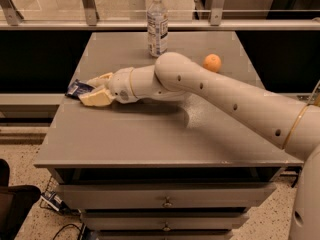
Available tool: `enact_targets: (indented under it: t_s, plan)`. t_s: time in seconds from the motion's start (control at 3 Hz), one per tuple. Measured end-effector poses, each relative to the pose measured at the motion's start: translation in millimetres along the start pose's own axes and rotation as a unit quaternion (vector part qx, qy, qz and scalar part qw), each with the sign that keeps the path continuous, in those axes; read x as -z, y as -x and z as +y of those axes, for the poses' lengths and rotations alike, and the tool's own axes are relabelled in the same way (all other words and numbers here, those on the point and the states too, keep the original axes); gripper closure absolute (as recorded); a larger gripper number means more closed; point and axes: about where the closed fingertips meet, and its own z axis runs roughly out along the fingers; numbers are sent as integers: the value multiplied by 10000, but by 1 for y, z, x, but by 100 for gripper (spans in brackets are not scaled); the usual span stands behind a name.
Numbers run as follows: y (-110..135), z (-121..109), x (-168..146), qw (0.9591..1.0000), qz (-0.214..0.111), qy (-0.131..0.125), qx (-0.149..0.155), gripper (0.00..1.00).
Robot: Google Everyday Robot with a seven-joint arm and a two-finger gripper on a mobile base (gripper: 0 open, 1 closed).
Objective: Pick rxbar blueberry
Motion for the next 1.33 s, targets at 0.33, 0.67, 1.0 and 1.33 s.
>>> enact_targets:
  t_s: [0.33,0.67,1.0,1.33]
  plan:
    - [0,0,0,10000,0,0,0,100]
    - [0,0,0,10000,0,0,1,100]
    - [0,0,0,10000,0,0,1,100]
    - [56,10,43,9995,150,61,275,100]
